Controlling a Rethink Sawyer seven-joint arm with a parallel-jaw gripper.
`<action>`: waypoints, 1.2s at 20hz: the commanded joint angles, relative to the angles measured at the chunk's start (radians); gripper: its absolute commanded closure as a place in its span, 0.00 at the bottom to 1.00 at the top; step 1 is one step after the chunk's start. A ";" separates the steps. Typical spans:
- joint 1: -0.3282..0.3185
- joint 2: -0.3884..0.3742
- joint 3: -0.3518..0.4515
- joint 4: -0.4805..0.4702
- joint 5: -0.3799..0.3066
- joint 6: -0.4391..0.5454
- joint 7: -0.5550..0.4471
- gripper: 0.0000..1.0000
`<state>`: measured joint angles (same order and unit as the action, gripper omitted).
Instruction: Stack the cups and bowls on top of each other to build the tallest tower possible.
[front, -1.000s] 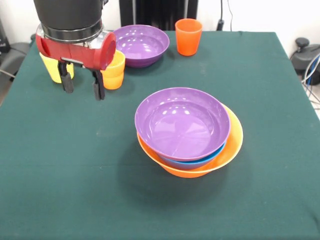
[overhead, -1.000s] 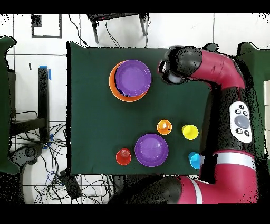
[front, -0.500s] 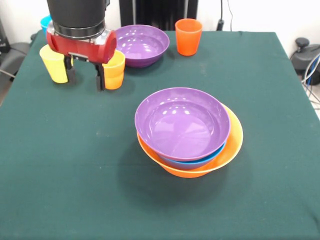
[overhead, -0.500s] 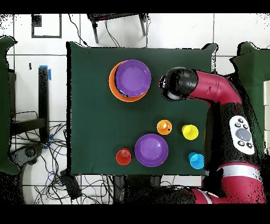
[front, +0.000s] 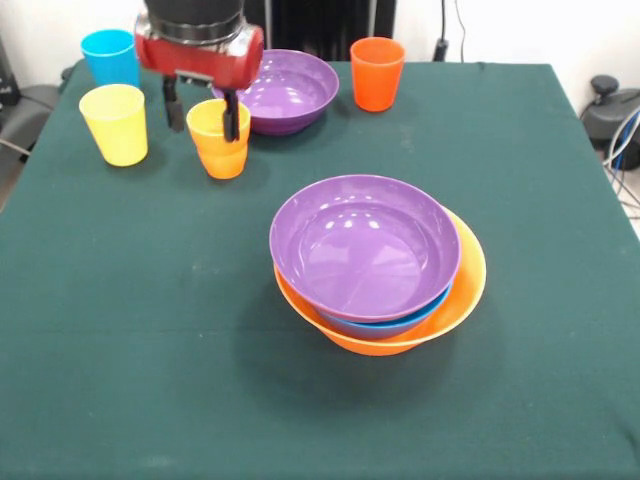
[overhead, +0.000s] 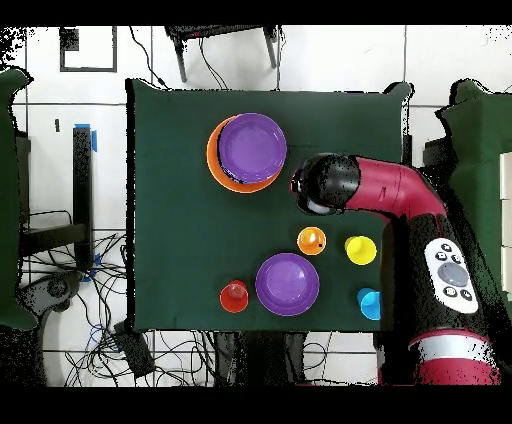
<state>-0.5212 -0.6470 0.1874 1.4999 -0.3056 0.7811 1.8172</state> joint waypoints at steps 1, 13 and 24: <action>0.026 -0.091 0.075 0.197 -0.049 -0.108 -0.059 0.00; 0.037 -0.110 0.082 0.195 -0.035 -0.088 -0.046 0.00; 0.035 -0.019 0.072 0.207 -0.070 -0.218 -0.010 0.00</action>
<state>-0.5089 -0.7489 0.1871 1.6409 -0.3098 0.6698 1.8172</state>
